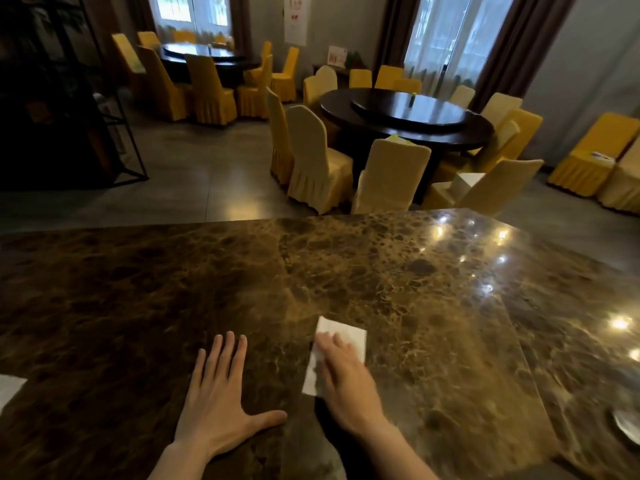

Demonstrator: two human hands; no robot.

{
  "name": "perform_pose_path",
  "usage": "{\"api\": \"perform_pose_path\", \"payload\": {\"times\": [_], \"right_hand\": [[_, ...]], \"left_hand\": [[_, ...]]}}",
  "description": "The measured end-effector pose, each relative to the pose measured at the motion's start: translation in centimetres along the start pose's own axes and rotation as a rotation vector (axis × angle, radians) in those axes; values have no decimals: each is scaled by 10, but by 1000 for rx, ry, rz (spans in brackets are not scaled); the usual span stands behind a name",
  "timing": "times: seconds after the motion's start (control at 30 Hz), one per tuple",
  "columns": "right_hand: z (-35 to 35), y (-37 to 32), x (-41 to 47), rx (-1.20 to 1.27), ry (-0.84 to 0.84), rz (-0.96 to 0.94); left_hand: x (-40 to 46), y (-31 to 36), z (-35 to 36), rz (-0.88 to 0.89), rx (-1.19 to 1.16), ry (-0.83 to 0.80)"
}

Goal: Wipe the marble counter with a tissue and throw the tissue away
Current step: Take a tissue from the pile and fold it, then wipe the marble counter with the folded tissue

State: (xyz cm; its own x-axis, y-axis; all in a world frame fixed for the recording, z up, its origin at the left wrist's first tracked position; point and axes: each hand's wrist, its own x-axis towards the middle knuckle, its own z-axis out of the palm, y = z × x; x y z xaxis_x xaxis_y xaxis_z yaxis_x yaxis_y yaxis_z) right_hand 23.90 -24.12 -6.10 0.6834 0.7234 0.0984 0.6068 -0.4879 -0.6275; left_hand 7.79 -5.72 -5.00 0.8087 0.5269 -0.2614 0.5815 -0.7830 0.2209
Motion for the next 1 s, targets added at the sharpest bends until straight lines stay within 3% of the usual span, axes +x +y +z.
{"api": "perform_pose_path", "payload": {"times": [0.1,0.17,0.33,0.43,0.53,0.63,0.83,1.0], "right_hand": [[17,-13,3,-235,-133,-194],[11,-5,7,-347,-139,-215],[-34,37,17,-398,-32,104],[-27,27,19,-343,-10,151],[-2,-2,7,-226,-107,-97],[-1,0,-2,-262,-183,-295],[-28,26,13,-291,68,75],[5,-15,-6,-157,-86,-254]], "left_hand": [[-1,0,0,9,56,-2],[-1,-1,-1,12,48,-19],[-2,0,0,25,50,-38],[-2,0,0,25,63,-50],[-1,-1,1,27,70,-46],[-1,-2,2,19,86,-41],[-1,-1,2,19,70,-49],[-1,-4,3,36,40,-14]]}}
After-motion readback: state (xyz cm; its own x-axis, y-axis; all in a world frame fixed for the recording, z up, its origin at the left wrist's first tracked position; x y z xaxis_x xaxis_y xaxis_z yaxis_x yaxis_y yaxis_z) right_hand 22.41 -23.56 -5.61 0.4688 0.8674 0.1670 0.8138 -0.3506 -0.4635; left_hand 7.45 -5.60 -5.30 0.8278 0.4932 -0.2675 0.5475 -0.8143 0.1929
